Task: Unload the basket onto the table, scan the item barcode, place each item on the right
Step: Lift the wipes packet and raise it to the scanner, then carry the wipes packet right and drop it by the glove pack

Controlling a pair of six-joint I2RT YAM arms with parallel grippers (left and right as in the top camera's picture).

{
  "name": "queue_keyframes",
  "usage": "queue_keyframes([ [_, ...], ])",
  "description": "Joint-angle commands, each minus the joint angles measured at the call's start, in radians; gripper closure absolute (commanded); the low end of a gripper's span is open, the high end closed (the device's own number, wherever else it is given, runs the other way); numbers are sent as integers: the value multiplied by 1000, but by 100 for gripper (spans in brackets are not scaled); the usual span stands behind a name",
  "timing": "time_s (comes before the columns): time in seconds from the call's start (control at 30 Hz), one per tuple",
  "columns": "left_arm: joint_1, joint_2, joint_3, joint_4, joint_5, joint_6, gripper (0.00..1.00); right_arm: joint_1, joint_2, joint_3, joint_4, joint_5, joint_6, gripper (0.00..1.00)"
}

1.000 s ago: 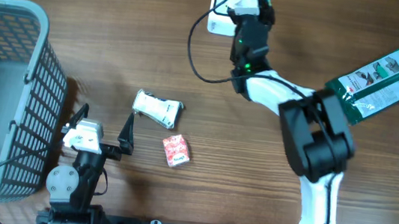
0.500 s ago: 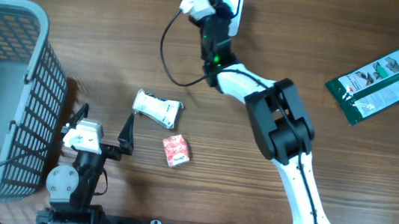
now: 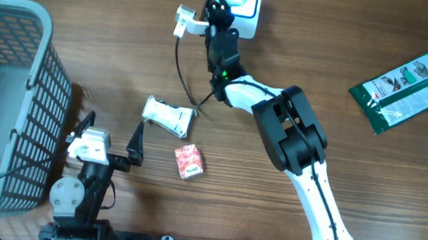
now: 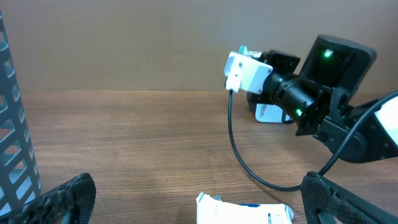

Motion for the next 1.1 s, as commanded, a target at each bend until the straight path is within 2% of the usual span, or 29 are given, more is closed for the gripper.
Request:
queue_keyframes([
  [0.0,8,-6,-5,-3,-2,-10,0,-11,26,3,-40,-24,-58,96],
  [0.13,8,-6,-5,-3,-2,-10,0,-2,30,-6,-190,-16,24,96],
  [0.27,8,-6,-5,-3,-2,-10,0,18,23,-23,-207,-1,21,96],
  [0.37,8,-6,-5,-3,-2,-10,0,26,-83,-23,-205,80,47,96],
  [0.43,8,-6,-5,-3,-2,-10,0,24,-213,-23,-266,164,83,96],
  [0.5,8,-6,-5,-3,-2,-10,0,8,-360,-23,-407,278,216,96],
  [0.6,8,-6,-5,-4,-2,-10,0,-71,-512,-23,-746,423,405,96],
  [0.63,8,-6,-5,-3,-2,-10,0,-142,-556,-23,-952,431,573,96],
  [0.67,8,-6,-5,-3,-2,-10,0,-249,-583,-23,-1216,351,802,96],
  [0.7,8,-6,-5,-3,-2,-10,0,-447,-571,-29,-1498,76,1067,96],
  [0.73,8,-6,-5,-3,-2,-10,0,-587,-546,-33,-1572,-94,1224,96],
  [0.83,8,-6,-5,-3,-2,-10,0,-786,-488,-33,-1677,-217,1534,96],
  [0.93,8,-6,-5,-3,-2,-10,0,-914,-460,-33,-1767,-182,1696,96],
  [1.03,8,-6,-5,-3,-2,-10,0,-986,-460,-33,-1797,-164,1719,96],
  [1.07,8,-6,-5,-3,-2,-10,0,-995,-460,-33,-1806,-164,1720,69],
])
